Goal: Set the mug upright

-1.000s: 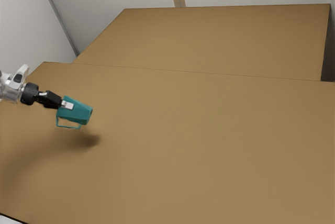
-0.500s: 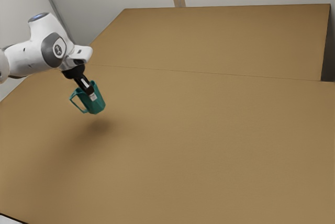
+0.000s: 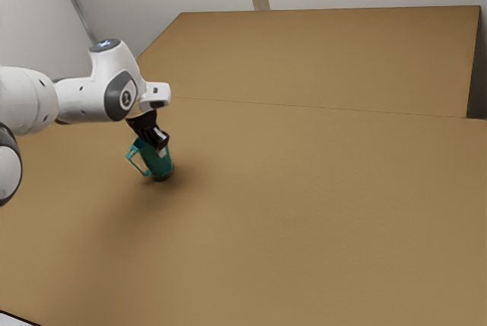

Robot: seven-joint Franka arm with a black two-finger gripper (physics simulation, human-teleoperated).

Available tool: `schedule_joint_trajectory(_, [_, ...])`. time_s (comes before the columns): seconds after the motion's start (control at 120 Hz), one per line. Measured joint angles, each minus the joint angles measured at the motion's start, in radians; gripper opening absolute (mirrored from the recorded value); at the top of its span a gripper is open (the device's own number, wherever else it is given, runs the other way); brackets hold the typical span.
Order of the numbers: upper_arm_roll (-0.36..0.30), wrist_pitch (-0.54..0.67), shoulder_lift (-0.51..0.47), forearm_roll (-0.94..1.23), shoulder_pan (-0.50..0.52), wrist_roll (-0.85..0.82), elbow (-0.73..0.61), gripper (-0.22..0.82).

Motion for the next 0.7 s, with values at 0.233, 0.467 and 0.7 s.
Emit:
schedule_joint_trajectory(0.233, [-0.001,0.015,0.016,-0.021,-0.007,-0.085,-0.001,0.20])
schedule_joint_trajectory(0.467, [-0.002,0.001,-0.032,-0.019,-0.006,-0.138,0.010,0.46])
schedule_joint_trajectory(0.7, [-0.032,-0.335,-0.176,0.045,0.000,-0.188,0.350,0.55])
